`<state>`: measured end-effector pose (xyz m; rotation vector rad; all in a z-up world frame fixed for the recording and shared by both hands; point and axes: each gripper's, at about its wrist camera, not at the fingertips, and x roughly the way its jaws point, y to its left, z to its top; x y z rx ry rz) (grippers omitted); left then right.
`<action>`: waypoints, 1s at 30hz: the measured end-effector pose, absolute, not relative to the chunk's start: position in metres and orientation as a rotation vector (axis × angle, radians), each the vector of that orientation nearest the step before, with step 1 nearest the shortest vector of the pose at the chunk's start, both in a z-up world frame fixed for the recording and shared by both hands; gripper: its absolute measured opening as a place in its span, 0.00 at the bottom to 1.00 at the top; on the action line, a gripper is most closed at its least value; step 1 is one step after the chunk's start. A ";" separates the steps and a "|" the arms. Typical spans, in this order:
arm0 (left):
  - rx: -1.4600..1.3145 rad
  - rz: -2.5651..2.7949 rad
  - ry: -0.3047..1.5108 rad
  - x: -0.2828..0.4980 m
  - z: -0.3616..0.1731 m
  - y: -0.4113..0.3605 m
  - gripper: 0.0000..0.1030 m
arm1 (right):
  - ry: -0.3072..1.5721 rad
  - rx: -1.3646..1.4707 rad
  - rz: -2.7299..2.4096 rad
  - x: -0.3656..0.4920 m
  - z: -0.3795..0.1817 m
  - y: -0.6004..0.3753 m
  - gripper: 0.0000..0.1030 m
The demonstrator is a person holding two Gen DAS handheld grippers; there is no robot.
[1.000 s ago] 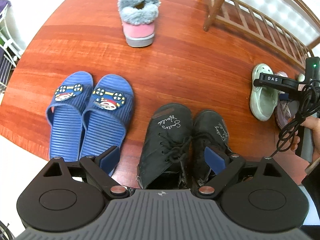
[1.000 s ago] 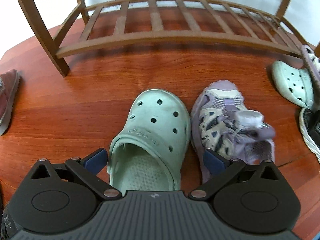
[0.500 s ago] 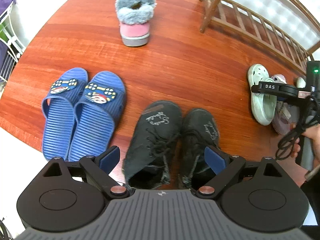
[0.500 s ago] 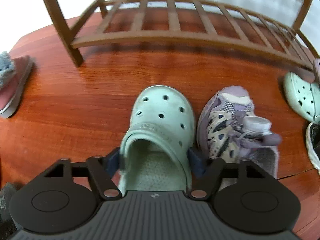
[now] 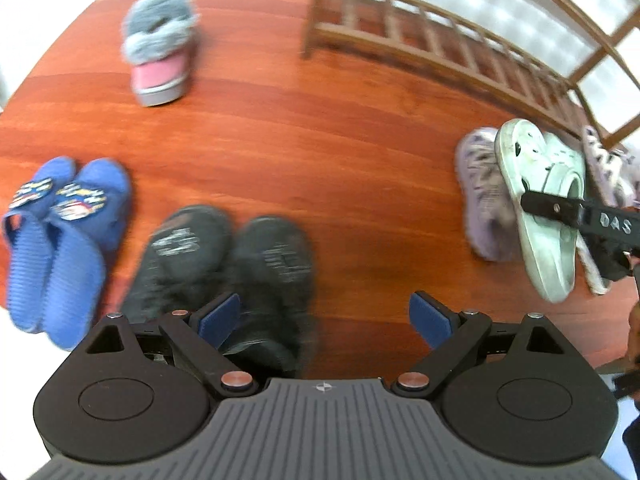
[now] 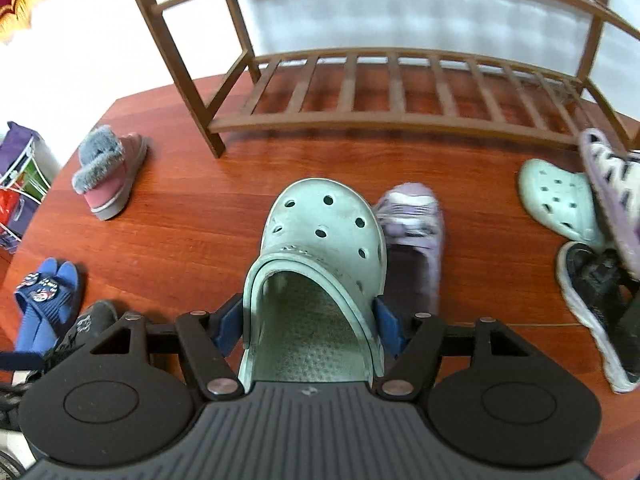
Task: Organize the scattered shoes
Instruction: 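Grasp the lavender sneaker with the left tool while the right holds the mint clog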
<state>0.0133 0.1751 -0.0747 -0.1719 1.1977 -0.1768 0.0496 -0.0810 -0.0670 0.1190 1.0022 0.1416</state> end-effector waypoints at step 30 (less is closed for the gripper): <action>-0.033 -0.337 1.266 0.133 -0.134 -0.062 0.97 | 1.054 0.169 0.043 -0.033 -0.082 -0.270 0.71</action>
